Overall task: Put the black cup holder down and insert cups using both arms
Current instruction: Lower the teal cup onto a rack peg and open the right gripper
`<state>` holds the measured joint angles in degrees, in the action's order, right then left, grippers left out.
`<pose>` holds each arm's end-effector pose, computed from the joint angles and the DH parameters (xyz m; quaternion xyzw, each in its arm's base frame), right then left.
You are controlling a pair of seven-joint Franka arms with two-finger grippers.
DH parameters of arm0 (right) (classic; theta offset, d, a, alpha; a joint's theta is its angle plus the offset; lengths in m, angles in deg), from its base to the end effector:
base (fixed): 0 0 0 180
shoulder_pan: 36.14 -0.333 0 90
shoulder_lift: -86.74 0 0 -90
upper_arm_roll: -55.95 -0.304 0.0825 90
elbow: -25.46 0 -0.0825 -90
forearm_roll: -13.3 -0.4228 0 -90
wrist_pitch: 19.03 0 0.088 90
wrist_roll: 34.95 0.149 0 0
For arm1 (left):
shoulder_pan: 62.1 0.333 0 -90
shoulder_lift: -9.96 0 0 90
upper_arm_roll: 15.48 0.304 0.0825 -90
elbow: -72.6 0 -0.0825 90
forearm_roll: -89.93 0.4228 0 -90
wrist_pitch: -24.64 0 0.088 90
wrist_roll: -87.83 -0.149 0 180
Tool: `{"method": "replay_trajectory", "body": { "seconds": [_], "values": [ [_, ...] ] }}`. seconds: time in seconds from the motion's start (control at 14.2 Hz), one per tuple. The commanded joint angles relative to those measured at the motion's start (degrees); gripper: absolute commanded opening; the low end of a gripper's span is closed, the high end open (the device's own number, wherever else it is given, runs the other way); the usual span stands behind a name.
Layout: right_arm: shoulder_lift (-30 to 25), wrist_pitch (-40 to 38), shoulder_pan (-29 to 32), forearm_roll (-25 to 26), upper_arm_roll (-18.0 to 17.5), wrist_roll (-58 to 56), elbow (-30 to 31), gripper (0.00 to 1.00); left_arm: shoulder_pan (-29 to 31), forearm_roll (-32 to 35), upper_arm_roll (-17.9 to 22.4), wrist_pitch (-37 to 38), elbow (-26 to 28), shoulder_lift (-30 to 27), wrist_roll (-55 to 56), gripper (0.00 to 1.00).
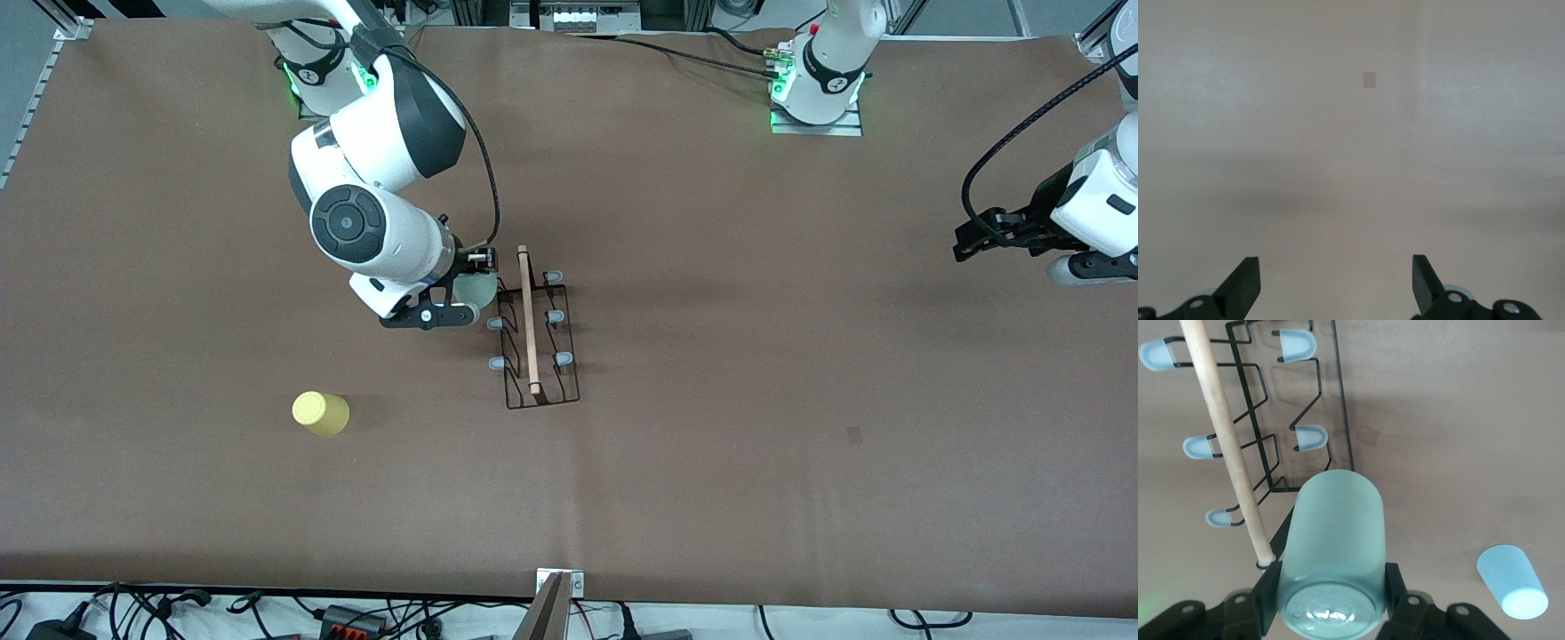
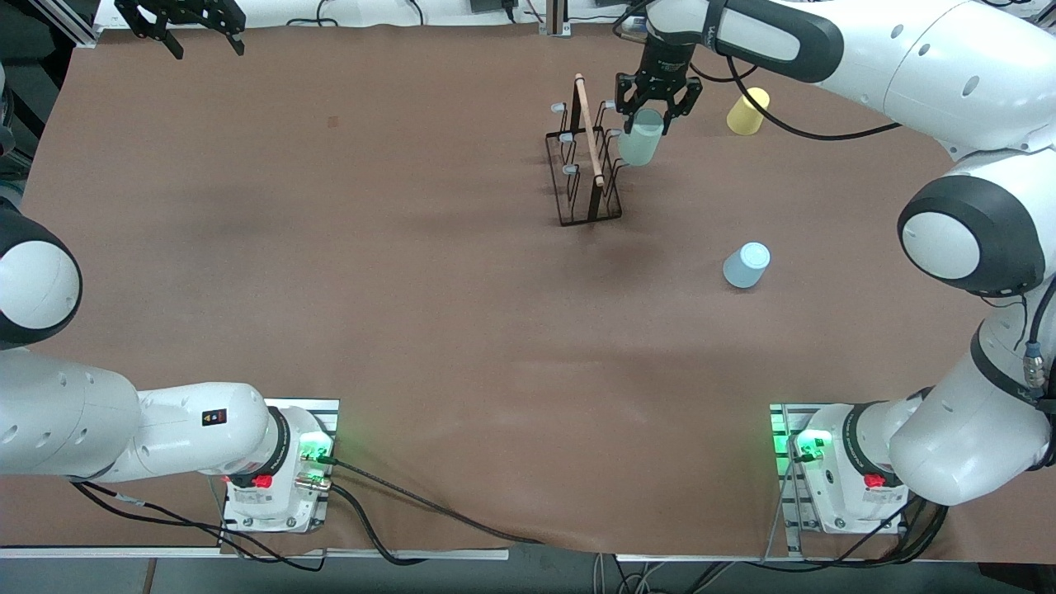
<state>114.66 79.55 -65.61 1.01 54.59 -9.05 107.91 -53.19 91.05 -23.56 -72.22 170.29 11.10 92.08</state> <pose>0.5850 0.3802 0.3326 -0.9886 -0.0150 0.1417 0.0477 0.6017 0.0119 0.5001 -0.9989 -0.0430 0.0168 0.0088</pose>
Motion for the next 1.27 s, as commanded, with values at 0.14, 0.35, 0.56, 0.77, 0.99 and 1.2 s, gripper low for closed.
{"method": "replay_trajectory", "body": {
  "seconds": [0.14, 0.35, 0.56, 0.77, 0.99, 1.2],
  "values": [
    [1.5, -0.9, -1.7, -0.9, 0.2, 0.6, -0.3, 0.24, 1.0, 0.6, -0.3, -0.6, 0.9, -0.7, -1.1, 1.0],
    [3.7, -0.4, -2.2, -0.9, 0.2, 1.2, -0.3, 0.25, 1.1, 0.6, -0.3, -0.6, 0.9, -0.7, -1.2, 1.0],
    [5.1, -0.1, -2.4, -0.9, 0.2, 1.1, -0.4, 0.26, 1.2, 0.6, -0.3, -0.6, 0.8, -0.6, -1.2, 1.0],
    [5.7, 0.7, -2.9, -0.8, 0.3, 2.1, -0.4, 1.0, 1.1, 0.6, -0.3, -0.6, 0.9, -0.7, -1.2, 1.0],
    [5.1, 0.8, -2.3, -0.5, 0.7, 5.9, -1.1, 1.0, 1.1, 0.6, -0.3, -0.6, 0.8, -0.7, -1.2, 1.0],
    [4.6, 0.8, -0.9, 0.0, 4.9, 9.6, -4.3, 1.0, 1.2, 0.6, -0.3, -0.6, 0.8, -0.7, -1.2, 1.0]
  ]
}}
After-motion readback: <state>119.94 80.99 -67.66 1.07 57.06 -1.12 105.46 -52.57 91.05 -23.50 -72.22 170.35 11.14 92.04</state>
